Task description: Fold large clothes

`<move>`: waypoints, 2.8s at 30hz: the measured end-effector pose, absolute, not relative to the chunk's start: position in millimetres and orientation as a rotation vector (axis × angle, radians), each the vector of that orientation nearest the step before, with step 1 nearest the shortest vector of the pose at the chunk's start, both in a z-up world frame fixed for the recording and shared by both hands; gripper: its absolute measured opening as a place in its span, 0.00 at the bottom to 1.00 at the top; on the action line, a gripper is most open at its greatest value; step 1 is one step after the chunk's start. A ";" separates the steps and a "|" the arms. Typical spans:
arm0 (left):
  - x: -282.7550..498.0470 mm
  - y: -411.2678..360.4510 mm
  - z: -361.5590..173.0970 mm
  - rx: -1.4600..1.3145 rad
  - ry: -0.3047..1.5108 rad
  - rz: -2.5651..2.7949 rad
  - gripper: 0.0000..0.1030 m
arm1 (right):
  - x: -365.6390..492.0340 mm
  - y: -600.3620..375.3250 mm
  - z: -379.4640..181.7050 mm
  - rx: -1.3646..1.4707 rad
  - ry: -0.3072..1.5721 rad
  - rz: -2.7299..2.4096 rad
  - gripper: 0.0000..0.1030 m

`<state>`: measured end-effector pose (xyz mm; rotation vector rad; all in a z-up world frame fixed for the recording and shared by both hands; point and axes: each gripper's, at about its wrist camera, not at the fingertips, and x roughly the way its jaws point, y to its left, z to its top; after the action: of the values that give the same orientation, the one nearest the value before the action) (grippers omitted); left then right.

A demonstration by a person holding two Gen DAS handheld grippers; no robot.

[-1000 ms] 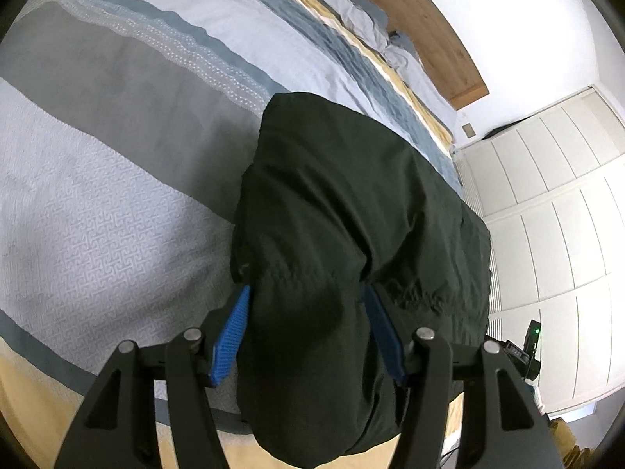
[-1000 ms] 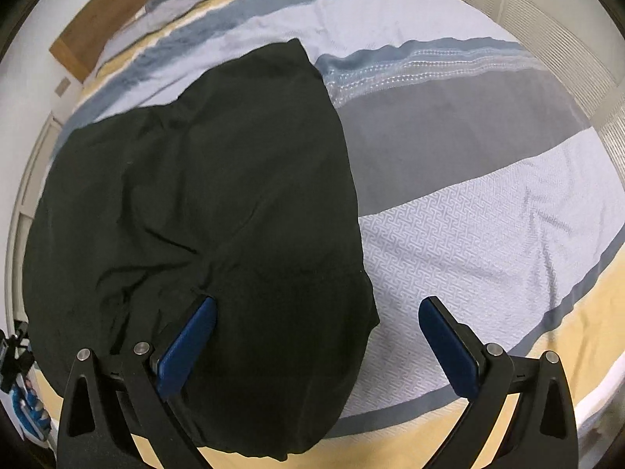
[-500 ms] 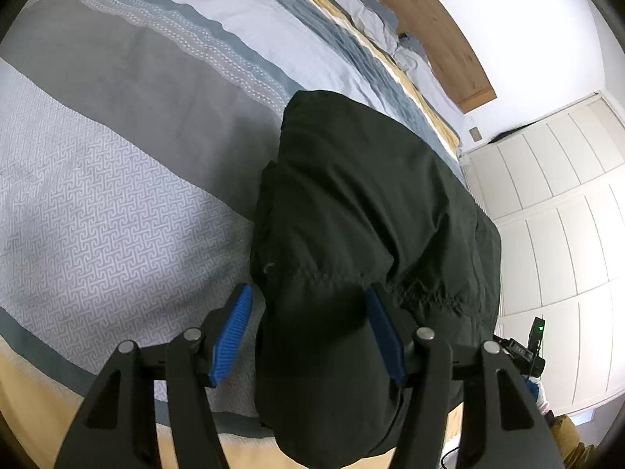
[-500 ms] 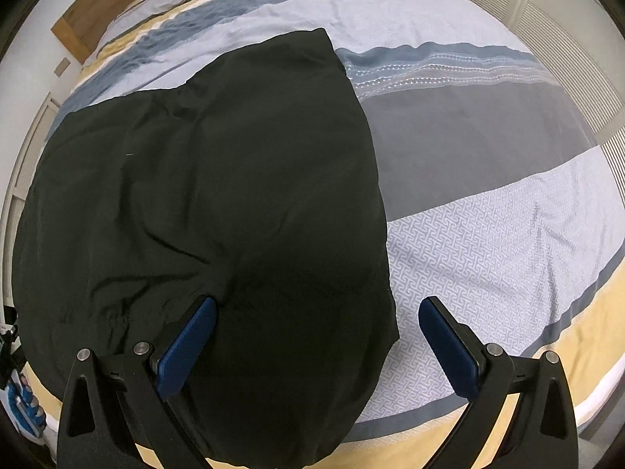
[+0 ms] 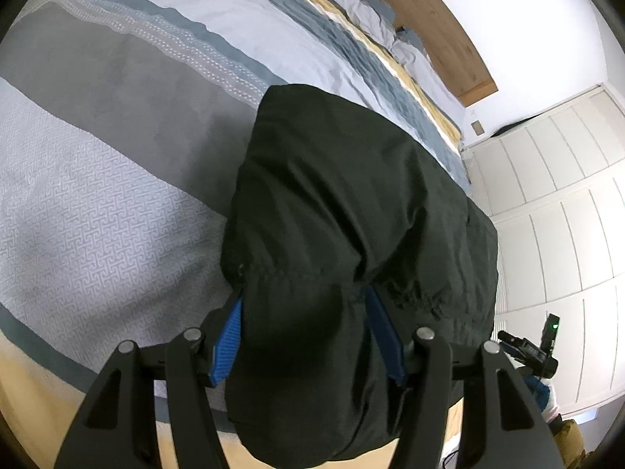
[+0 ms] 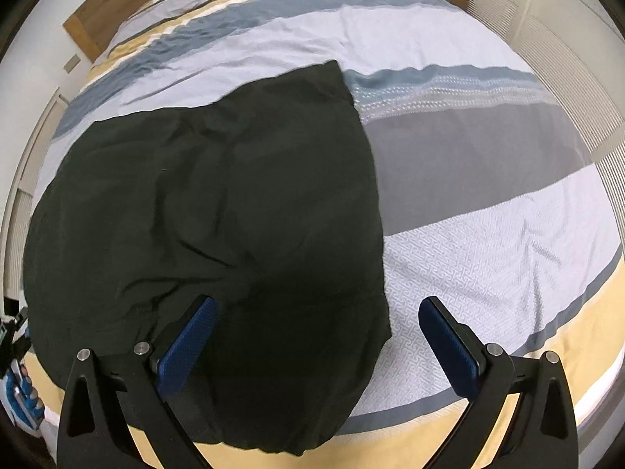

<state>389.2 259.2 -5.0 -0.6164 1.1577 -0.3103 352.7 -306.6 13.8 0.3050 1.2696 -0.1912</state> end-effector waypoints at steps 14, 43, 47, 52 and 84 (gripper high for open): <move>389.6 216.8 39.1 -0.481 1.123 -0.264 0.57 | 377.5 -211.8 47.0 0.245 1.239 0.041 0.99; 455.2 45.6 16.4 -0.147 1.167 -0.347 0.57 | 466.2 -158.8 -20.7 0.197 1.310 0.115 1.00; 501.6 32.4 -1.3 -0.134 1.194 -0.321 0.58 | 502.5 -164.7 -37.7 0.202 1.312 0.077 1.00; 549.6 22.4 -22.3 -0.124 1.248 -0.293 0.61 | 547.6 -170.9 -53.7 0.221 1.311 0.044 1.00; 443.7 98.5 29.6 -0.214 1.105 -0.212 0.64 | 437.1 -216.7 6.2 0.072 1.159 -0.089 0.99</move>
<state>443.7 98.5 29.6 -0.2138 1.1051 -0.2121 437.1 -216.7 6.2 0.0724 1.1592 -0.0893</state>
